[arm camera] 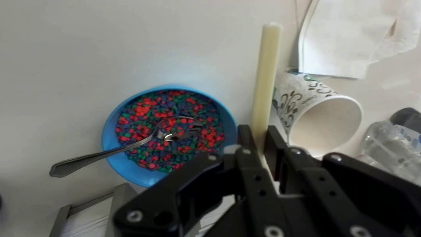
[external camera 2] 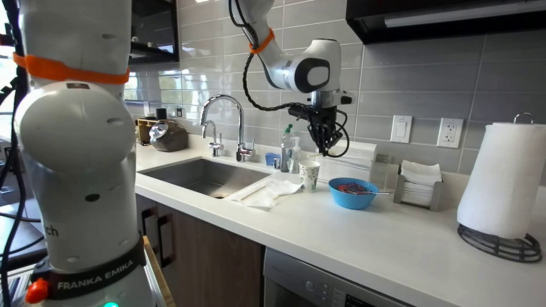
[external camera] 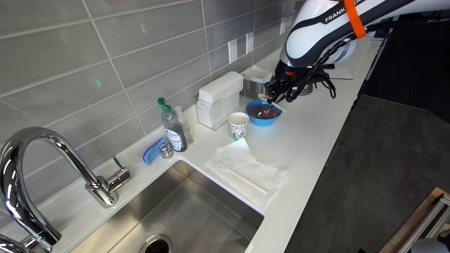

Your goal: Transfer a spoonful of contents from the bowl into the cup

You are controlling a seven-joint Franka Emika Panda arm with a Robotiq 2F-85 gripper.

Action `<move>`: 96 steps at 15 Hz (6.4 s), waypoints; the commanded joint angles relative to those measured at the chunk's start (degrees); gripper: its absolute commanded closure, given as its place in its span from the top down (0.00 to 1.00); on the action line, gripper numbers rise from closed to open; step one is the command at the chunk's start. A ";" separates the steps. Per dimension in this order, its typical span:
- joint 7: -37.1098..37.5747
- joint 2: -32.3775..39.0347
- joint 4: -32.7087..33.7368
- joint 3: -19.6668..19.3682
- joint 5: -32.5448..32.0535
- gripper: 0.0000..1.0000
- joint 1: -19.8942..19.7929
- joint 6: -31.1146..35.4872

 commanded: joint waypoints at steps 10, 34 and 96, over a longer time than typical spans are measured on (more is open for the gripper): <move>15.84 12.75 11.89 -4.81 -20.48 0.04 2.31 -3.34; 23.39 21.32 28.74 -2.39 -65.31 0.04 12.52 -36.44; 17.03 48.07 65.19 -0.79 -12.88 0.04 2.29 -44.58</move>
